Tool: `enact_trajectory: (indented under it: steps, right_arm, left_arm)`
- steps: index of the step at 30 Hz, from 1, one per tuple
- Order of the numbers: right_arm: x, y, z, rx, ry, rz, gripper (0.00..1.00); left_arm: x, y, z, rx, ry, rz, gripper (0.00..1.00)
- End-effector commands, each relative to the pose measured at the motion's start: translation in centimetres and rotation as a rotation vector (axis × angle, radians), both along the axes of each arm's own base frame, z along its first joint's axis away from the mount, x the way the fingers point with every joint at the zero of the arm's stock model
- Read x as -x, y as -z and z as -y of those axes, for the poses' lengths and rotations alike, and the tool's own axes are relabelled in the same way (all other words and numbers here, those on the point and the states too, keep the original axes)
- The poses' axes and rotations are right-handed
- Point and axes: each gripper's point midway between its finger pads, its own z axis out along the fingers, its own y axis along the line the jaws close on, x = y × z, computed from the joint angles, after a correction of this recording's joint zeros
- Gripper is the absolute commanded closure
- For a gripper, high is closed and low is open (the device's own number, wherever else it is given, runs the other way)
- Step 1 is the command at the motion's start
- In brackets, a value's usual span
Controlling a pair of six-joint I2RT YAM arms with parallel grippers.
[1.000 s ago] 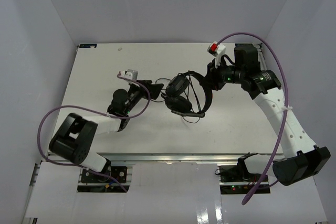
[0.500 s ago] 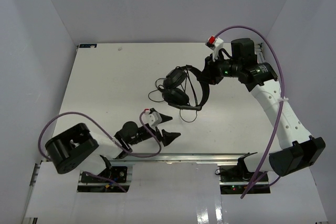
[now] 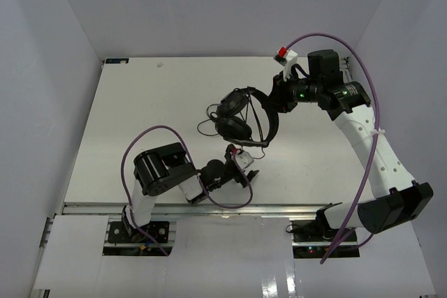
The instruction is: Wrap the headphones
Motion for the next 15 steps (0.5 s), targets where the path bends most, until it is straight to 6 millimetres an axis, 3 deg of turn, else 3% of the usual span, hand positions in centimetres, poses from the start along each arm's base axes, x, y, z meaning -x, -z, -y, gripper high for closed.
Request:
enact_trajectory:
  steps: [1, 5, 11, 15]
  right_arm:
    - [0.2, -2.6, -0.5, -0.059, -0.017, 0.043, 0.92]
    - [0.1, -2.7, -0.6, -0.062, -0.018, 0.043, 0.92]
    - [-0.2, -2.7, -0.8, -0.069, -0.017, 0.040, 0.92]
    - [-0.2, -2.7, -0.9, -0.076, -0.019, 0.032, 0.92]
  left_arm:
    - [-1.0, -14.7, -1.1, 0.445, -0.103, 0.313, 0.04]
    - [1.2, -14.7, -2.3, 0.421, -0.034, 0.306, 0.04]
    - [3.4, -12.8, -5.7, 0.380, -0.019, 0.234, 0.05]
    - [3.1, -13.4, -4.8, 0.397, -0.014, 0.253, 0.05]
